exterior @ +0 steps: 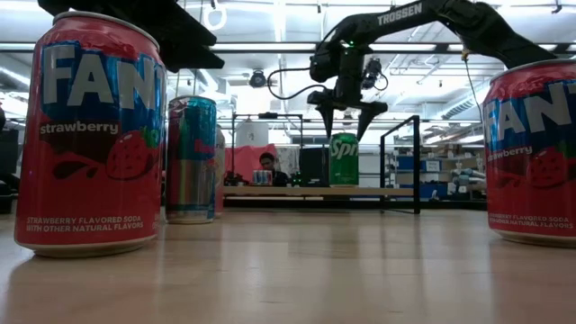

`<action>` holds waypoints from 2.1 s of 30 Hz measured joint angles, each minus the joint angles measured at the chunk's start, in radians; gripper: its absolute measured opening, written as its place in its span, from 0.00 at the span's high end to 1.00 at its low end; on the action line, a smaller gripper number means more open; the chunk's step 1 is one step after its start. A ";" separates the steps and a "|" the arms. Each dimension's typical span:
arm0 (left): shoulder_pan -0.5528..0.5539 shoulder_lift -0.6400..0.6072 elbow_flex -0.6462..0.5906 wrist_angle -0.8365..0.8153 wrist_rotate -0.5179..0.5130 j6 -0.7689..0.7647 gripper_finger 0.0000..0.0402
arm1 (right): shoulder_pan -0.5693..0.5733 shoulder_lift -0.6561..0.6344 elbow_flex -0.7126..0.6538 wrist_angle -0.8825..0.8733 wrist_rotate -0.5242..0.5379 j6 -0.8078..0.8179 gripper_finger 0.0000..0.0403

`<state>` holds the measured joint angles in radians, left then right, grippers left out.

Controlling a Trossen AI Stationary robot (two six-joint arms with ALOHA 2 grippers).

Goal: Place canned beverage on shelf
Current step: Put the green soda can on the shelf, then put the right red soda can on the shelf

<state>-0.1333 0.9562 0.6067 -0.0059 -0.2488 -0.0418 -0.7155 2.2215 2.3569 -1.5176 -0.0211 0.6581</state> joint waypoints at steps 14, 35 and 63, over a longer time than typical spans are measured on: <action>0.000 0.000 0.000 -0.001 0.000 0.000 0.12 | -0.002 -0.005 -0.001 0.003 -0.004 -0.054 0.11; 0.000 0.000 0.000 0.000 0.000 0.004 0.12 | 0.061 -0.305 -0.001 0.048 0.052 -0.094 0.11; 0.002 0.000 0.001 0.108 0.000 0.003 0.12 | 0.678 -0.435 -0.165 -0.052 0.267 -0.143 0.11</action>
<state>-0.1314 0.9565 0.6075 0.1023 -0.2489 -0.0391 -0.0371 1.7863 2.1919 -1.5700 0.2455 0.5153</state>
